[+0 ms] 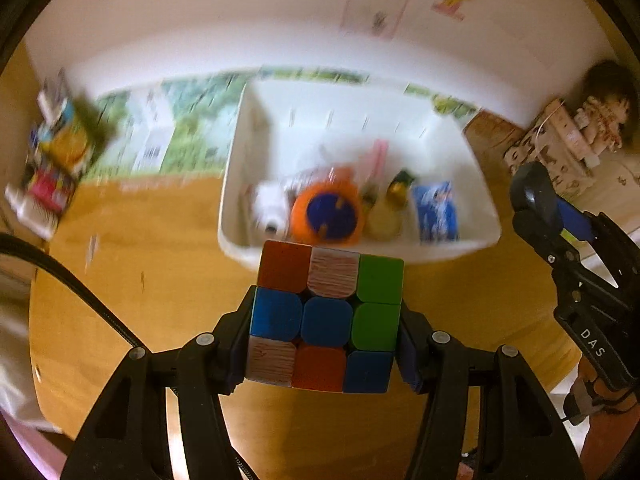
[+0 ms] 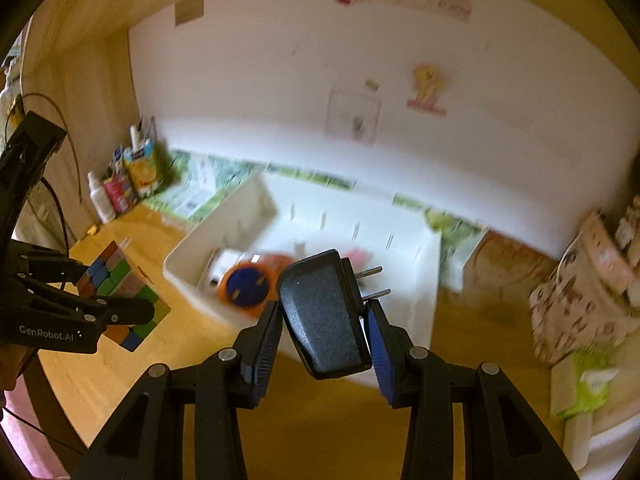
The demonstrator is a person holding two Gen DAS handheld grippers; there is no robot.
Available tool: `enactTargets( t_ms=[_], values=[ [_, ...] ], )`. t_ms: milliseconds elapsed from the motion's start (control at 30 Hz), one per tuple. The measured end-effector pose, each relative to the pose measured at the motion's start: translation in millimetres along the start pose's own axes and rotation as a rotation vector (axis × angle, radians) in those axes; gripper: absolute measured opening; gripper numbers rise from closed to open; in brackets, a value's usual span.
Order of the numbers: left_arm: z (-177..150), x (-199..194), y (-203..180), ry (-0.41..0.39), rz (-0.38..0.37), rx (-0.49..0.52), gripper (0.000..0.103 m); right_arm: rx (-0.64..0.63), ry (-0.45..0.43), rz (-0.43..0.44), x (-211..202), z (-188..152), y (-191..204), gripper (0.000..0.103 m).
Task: Organize rigid objects
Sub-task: 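Carry Rubik's cube and black charger over the white bin with both tools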
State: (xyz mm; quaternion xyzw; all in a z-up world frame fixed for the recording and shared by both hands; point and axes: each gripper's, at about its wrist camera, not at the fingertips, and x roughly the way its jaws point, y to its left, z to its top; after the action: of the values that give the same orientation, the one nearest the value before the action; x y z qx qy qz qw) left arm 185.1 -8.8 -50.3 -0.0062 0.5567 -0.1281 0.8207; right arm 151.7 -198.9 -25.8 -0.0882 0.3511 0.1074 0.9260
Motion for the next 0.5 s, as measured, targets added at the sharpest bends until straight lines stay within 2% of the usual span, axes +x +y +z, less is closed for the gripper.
enactTargets(
  t_ms=[167, 333, 500],
  values=[
    [35.1, -0.2, -11.3, -0.064, -0.013, 0.042, 0.062, -0.005, -0.044, -0.033, 10.2, 19.7, -15.1, 0.043],
    [65.2, 5.6, -10.7, -0.128, -0.027, 0.017, 0.062, 0.027, -0.099, -0.036, 27.0, 26.8, -27.2, 0.043],
    [88.3, 16.2, -10.3, -0.223, -0.032, 0.017, 0.062, 0.091, -0.089, -0.032, 56.7, 25.1, -36.3, 0.043]
  ],
)
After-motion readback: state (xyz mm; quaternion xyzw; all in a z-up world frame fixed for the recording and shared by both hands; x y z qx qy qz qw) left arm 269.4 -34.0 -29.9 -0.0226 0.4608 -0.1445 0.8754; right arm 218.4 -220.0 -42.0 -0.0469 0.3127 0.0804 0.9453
